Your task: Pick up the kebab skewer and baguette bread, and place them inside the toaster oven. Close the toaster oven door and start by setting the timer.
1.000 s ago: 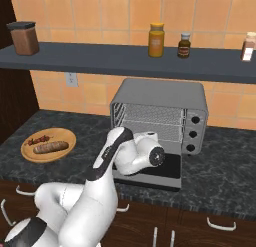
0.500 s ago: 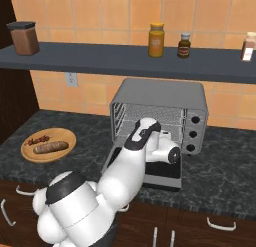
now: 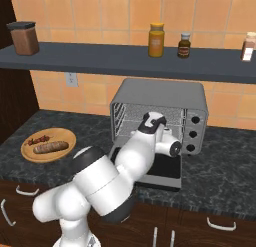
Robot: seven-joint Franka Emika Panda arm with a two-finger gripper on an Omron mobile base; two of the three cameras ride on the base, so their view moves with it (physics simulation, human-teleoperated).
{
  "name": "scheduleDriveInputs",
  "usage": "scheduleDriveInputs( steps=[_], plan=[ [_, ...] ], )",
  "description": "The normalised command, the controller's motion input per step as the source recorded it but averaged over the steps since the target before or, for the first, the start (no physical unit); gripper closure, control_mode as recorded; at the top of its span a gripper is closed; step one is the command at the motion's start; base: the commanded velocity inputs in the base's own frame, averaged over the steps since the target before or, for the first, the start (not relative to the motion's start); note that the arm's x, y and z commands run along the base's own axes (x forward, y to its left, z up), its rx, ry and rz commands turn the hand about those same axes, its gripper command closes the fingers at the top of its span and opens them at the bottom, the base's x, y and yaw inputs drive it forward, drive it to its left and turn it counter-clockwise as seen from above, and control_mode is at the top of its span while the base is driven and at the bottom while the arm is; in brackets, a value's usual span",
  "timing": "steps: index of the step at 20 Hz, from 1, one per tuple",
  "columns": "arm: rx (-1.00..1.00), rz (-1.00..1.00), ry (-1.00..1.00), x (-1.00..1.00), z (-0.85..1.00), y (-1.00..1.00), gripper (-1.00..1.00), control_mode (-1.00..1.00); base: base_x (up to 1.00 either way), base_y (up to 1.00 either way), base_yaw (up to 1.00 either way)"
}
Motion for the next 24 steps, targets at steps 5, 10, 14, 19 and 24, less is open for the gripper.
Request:
scheduleDriveInputs(
  steps=[5,10,14,19,24],
  plan=[
    [0.0,0.0,0.0,0.51,-0.3,0.0,-1.0,-1.0,0.0,0.0,0.0],
    [0.0,0.0,0.03,0.38,-0.35,0.0,-1.0,-1.0,0.0,0.0,0.0],
    [0.0,0.0,0.06,0.27,-0.43,-0.08,-1.0,-1.0,0.0,0.0,0.0],
    [0.0,-0.01,0.09,-0.08,-0.54,-0.12,-1.0,-1.0,0.0,0.0,0.0],
    [0.0,-0.05,0.21,-0.95,-0.82,-0.17,-1.0,-1.0,0.0,0.0,0.0]
  ],
)
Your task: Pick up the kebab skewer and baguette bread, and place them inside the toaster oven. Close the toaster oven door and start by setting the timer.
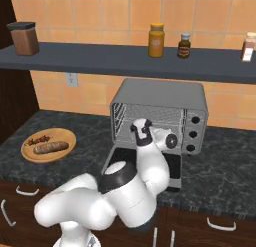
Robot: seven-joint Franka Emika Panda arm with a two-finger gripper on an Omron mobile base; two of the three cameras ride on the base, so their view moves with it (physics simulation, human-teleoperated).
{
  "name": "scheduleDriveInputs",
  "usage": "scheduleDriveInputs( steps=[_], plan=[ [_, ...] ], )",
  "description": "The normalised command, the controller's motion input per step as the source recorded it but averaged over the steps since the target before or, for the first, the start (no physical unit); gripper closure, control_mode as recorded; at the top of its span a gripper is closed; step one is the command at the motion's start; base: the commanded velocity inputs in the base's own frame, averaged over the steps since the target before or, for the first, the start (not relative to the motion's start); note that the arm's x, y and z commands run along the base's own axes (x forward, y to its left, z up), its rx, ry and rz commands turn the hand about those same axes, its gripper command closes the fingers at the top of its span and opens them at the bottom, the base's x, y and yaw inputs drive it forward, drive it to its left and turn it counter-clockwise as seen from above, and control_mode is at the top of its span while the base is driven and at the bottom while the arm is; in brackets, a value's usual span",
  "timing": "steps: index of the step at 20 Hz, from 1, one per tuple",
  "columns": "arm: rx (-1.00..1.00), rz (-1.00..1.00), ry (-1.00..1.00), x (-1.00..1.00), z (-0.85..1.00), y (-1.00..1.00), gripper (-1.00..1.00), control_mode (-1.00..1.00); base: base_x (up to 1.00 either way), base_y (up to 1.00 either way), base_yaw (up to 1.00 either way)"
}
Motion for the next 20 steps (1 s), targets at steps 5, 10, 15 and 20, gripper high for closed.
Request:
scheduleDriveInputs(
  steps=[5,10,15,20],
  plan=[
    [-0.02,-0.05,0.34,-1.0,-0.55,-0.08,-1.0,-1.0,0.0,0.0,0.0],
    [-0.09,-0.03,0.45,-1.0,-0.49,0.0,-1.0,-1.0,0.0,0.0,0.0],
    [-0.05,-0.01,0.42,-1.0,0.27,0.0,-1.0,-1.0,0.0,0.0,0.0],
    [-0.01,0.0,0.18,-1.0,1.0,0.41,-1.0,-1.0,0.0,0.0,0.0]
  ],
)
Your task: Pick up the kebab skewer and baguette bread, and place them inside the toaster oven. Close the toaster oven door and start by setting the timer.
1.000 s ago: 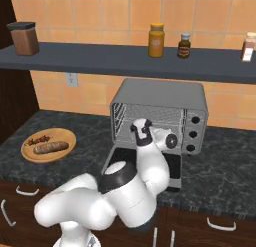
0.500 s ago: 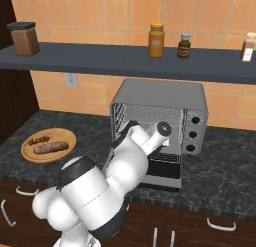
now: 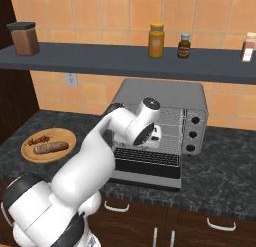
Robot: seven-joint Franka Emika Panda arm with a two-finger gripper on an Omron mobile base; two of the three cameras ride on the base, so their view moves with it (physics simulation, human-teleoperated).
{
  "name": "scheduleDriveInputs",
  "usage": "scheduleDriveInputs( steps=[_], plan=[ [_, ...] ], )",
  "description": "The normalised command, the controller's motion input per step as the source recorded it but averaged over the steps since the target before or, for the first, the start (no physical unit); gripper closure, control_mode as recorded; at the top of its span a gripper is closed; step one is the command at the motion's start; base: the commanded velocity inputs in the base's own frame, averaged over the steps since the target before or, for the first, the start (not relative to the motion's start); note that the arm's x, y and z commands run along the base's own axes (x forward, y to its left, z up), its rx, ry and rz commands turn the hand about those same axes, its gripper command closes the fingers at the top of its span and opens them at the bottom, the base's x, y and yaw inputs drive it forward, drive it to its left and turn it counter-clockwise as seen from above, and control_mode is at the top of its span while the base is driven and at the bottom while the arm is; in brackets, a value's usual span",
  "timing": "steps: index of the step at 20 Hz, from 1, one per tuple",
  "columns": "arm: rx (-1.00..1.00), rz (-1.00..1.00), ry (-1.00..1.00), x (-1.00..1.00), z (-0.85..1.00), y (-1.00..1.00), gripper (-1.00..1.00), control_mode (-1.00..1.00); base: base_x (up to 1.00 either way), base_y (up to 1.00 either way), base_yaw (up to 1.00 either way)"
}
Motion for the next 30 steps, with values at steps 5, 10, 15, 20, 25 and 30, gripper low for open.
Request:
scheduleDriveInputs(
  steps=[5,10,15,20,25,30],
  plan=[
    [-0.14,0.0,0.01,-0.23,0.12,1.0,-1.0,-1.0,0.0,0.0,0.0],
    [-0.09,0.0,0.07,0.0,0.04,1.0,-1.0,-1.0,0.0,0.0,0.0],
    [-0.06,-0.07,0.12,0.09,0.08,1.0,-1.0,-1.0,0.0,0.0,0.0],
    [-0.02,-0.37,0.01,0.29,0.0,1.0,-1.0,-1.0,0.0,0.0,0.0],
    [-0.01,-0.19,0.0,-0.13,-0.12,1.0,-1.0,-1.0,0.0,0.0,0.0],
    [0.0,-0.01,0.0,0.08,-0.03,1.0,-1.0,-1.0,0.0,0.0,0.0]
  ],
)
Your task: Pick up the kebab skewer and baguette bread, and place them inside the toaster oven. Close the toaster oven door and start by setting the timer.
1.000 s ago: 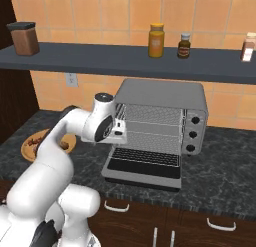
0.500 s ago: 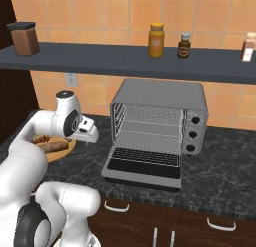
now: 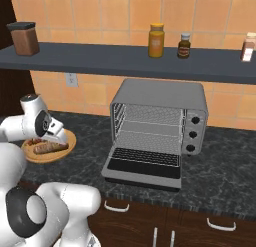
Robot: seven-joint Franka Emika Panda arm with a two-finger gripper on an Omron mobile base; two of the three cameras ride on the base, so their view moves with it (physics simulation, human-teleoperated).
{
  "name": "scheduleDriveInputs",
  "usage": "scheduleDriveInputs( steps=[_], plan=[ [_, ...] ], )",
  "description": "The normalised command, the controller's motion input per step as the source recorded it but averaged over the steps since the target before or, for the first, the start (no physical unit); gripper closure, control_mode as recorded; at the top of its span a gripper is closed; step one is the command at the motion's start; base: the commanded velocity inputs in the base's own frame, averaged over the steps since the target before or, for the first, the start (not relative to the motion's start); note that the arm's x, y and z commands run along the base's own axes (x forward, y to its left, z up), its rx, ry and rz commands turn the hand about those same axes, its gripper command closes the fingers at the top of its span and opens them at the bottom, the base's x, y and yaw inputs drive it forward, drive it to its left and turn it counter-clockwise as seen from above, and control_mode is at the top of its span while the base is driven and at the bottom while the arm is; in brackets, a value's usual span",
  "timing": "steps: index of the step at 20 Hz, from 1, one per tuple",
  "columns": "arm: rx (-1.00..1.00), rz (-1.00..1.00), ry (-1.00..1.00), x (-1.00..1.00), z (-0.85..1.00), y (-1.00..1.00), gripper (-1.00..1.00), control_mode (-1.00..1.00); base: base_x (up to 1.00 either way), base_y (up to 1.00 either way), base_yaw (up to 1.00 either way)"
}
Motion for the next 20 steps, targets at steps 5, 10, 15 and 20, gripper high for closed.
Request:
scheduleDriveInputs(
  steps=[5,10,15,20],
  plan=[
    [0.09,-0.14,0.05,0.46,-0.35,1.0,-1.0,-1.0,0.0,0.0,0.0],
    [0.12,-0.11,0.01,0.37,-0.35,0.85,-1.0,-1.0,0.0,0.0,0.0],
    [0.05,-0.14,0.08,0.16,-0.26,0.27,-1.0,-1.0,0.0,0.0,0.0],
    [0.0,-0.15,0.01,0.05,-0.29,0.03,-1.0,-1.0,0.0,0.0,0.0]
  ],
)
